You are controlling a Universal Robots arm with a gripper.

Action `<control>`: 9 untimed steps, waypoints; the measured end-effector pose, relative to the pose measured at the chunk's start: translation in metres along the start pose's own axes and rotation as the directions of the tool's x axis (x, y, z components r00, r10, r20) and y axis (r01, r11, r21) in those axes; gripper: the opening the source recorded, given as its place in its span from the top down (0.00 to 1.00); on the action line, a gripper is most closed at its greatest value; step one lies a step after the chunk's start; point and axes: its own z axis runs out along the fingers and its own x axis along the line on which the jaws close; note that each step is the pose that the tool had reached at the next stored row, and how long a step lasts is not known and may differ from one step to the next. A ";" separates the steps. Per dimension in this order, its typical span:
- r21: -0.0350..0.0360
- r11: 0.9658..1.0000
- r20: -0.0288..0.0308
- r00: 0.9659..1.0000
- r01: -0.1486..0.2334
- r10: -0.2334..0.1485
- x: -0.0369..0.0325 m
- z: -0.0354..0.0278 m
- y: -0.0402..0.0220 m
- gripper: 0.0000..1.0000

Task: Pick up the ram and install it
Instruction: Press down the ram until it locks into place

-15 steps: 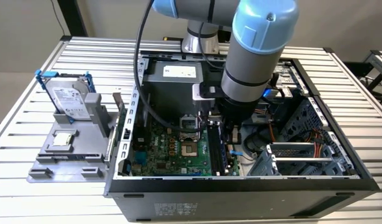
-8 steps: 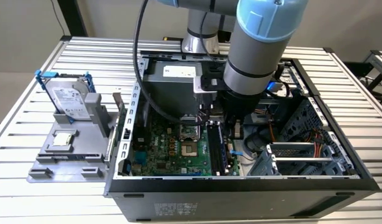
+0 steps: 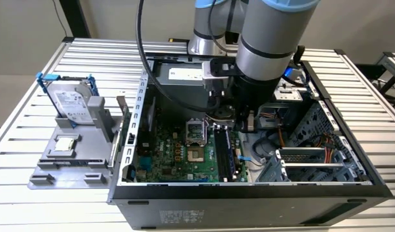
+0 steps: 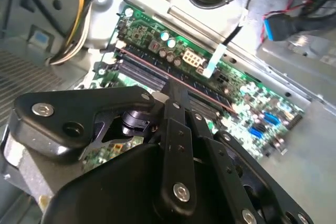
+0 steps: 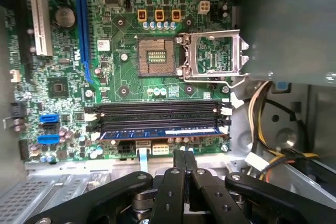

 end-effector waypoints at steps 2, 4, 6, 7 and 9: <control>0.000 1.000 0.000 1.000 0.000 0.000 -0.0007 -0.0088 -0.0004 1.00; 0.000 1.000 0.000 1.000 0.000 0.000 -0.0014 -0.0162 -0.0007 1.00; 0.000 1.000 0.001 1.000 0.000 0.000 -0.0014 -0.0162 -0.0007 1.00; 0.000 1.000 0.001 1.000 0.000 0.000 -0.0014 -0.0162 -0.0007 1.00; 0.000 1.000 0.001 1.000 0.000 0.000 -0.0014 -0.0162 -0.0007 1.00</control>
